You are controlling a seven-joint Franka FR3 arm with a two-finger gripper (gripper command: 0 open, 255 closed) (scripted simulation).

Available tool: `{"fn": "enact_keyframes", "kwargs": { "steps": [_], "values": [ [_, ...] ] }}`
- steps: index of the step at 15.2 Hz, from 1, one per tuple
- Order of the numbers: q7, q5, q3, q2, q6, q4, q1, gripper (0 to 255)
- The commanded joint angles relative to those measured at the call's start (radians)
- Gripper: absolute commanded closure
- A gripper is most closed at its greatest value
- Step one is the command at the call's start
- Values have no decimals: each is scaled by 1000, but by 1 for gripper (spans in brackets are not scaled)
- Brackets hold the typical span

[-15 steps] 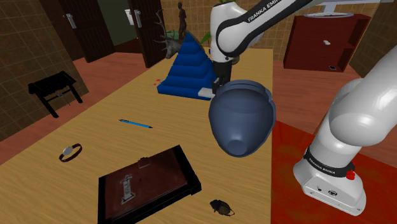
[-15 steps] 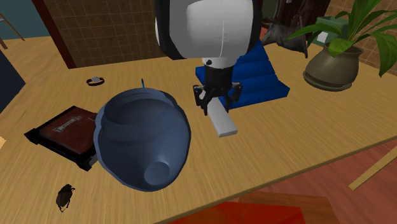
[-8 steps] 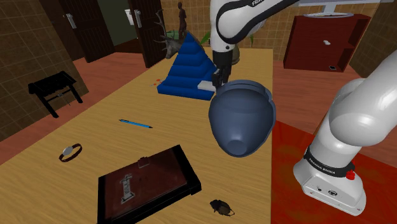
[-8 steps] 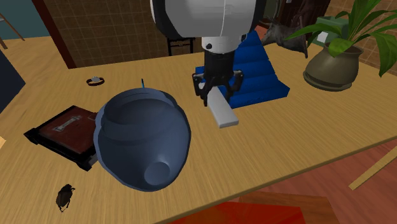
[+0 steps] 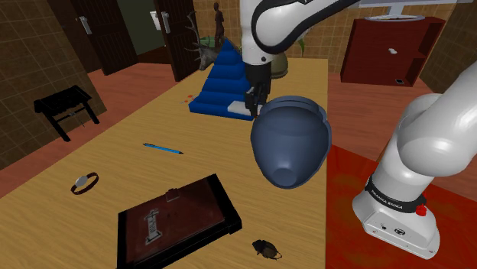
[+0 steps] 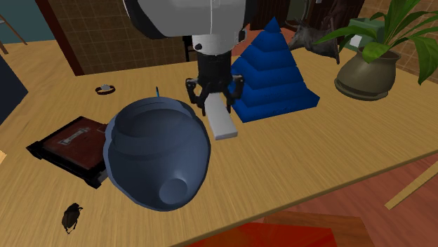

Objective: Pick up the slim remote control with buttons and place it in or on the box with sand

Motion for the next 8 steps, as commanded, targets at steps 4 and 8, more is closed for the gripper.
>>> {"fn": "enact_keyframes", "kwargs": {
  "steps": [4,8],
  "values": [
    [129,29,91,38,-2,43,53,255],
    [233,41,162,82,-4,89,91,255]
  ]
}}
